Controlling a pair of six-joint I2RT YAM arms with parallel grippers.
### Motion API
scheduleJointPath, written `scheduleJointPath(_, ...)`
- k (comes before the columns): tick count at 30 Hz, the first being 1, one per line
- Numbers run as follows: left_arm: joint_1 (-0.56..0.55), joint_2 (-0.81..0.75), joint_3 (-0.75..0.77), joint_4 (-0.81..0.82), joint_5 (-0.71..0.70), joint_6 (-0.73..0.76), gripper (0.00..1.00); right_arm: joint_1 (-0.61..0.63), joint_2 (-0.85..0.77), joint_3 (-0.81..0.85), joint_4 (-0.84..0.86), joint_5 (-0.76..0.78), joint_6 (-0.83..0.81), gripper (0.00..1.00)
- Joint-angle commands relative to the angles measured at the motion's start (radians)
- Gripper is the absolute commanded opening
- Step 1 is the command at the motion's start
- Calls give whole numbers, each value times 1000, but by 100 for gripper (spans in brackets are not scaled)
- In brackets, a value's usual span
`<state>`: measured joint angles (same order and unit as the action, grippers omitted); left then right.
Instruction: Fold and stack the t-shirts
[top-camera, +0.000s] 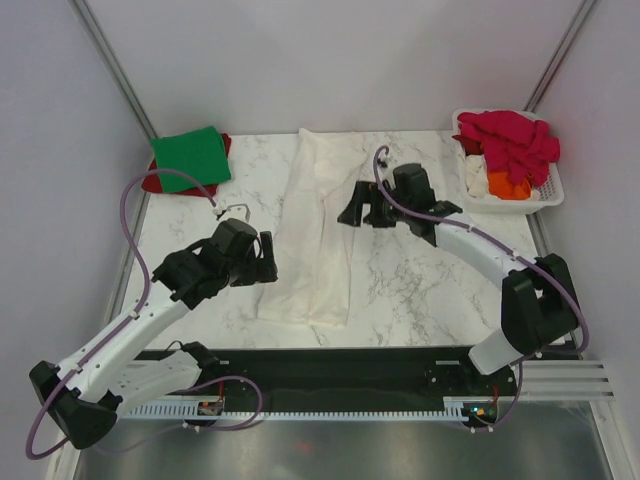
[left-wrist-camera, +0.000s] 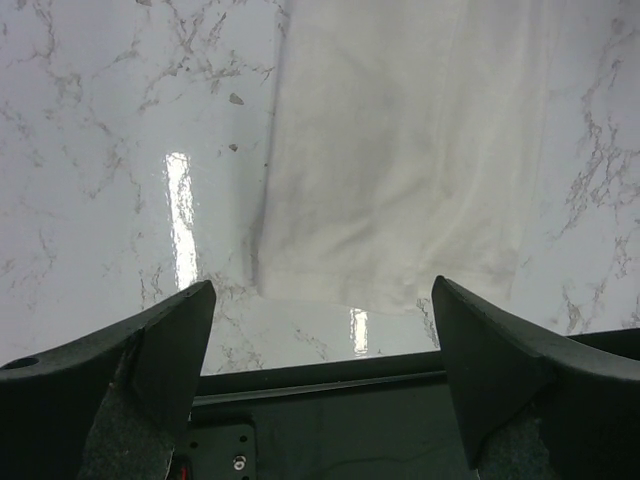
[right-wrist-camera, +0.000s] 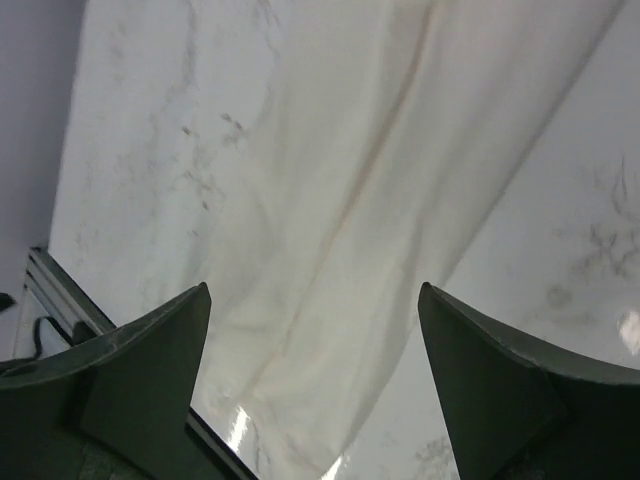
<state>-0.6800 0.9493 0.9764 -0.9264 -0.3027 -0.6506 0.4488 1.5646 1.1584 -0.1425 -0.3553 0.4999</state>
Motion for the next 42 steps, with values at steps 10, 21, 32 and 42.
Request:
scheduleJointPath(10, 3, -49, -39, 61, 54, -77, 96, 63, -166, -571, 130, -85, 242, 88)
scheduleJointPath(21, 3, -58, -88, 64, 53, -93, 96, 280, -95, -674, 299, -11, 408, 68)
scheduleJointPath(32, 3, -32, -84, 72, 60, -103, 96, 292, -63, -700, 357, 12, 408, 38)
scheduleJointPath(42, 3, -60, -172, 80, 83, -138, 93, 284, -202, -716, 179, 70, 322, 0)
